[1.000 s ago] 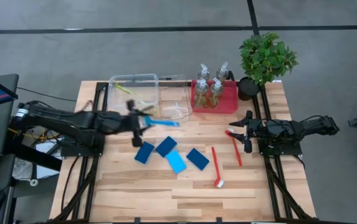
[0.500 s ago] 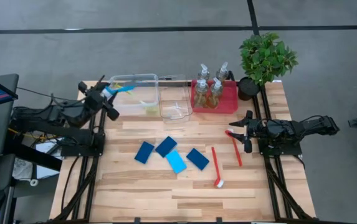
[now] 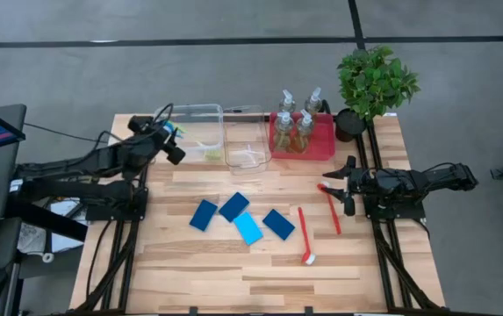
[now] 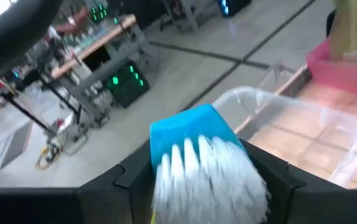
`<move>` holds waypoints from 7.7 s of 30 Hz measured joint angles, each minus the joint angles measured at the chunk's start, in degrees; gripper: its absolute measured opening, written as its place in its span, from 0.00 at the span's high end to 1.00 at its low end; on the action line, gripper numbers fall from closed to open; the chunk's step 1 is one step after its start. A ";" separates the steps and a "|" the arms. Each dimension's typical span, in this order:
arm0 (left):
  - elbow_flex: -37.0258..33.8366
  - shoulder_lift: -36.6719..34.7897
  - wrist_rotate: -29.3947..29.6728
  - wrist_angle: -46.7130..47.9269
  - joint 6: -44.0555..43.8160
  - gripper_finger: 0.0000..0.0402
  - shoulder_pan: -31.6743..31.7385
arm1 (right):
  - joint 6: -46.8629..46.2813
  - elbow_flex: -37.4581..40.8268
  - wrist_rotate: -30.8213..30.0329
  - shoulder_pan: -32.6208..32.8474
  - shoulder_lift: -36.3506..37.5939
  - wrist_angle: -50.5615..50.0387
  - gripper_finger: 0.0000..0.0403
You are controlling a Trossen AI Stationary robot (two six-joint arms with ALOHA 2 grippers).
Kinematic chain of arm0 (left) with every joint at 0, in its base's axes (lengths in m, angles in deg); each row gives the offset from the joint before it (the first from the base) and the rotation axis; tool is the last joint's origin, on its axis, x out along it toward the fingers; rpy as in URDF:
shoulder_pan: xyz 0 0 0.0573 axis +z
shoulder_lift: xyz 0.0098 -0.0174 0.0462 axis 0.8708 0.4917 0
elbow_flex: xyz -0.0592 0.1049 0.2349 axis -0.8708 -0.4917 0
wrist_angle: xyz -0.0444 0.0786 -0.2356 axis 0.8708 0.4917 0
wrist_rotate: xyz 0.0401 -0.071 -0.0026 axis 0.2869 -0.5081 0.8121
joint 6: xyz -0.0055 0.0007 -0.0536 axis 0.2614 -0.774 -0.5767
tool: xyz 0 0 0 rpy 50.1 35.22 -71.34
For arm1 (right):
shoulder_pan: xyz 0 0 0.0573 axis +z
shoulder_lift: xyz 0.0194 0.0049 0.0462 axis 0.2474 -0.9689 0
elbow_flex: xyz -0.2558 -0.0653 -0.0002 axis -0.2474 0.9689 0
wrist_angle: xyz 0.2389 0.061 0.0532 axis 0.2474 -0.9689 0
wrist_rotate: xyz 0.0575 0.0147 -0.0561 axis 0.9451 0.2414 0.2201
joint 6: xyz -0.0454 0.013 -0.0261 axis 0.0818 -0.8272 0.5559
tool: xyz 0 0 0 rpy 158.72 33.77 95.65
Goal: Pick & Place Kitchen Sink Supplies
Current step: Put the blue dish brush into the white bin, then put the red dish brush into the white bin
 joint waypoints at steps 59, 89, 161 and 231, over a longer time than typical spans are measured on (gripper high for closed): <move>-5.68 28.65 -36.62 -26.09 -12.30 0.40 -15.18 | -16.99 -2.78 0.00 0.04 -8.40 -5.96 0.45; -9.08 28.63 -36.68 -35.23 -14.33 0.42 -18.50 | -37.92 -7.45 5.66 0.02 -30.82 -18.91 0.45; -9.05 29.69 -36.65 -49.86 -16.88 0.42 -20.72 | -7.19 -17.49 1.70 0.13 -41.60 21.69 0.95; 3.95 62.97 -50.35 -91.59 -12.38 0.94 -16.80 | 3.09 -25.75 13.94 0.33 -69.40 48.95 0.83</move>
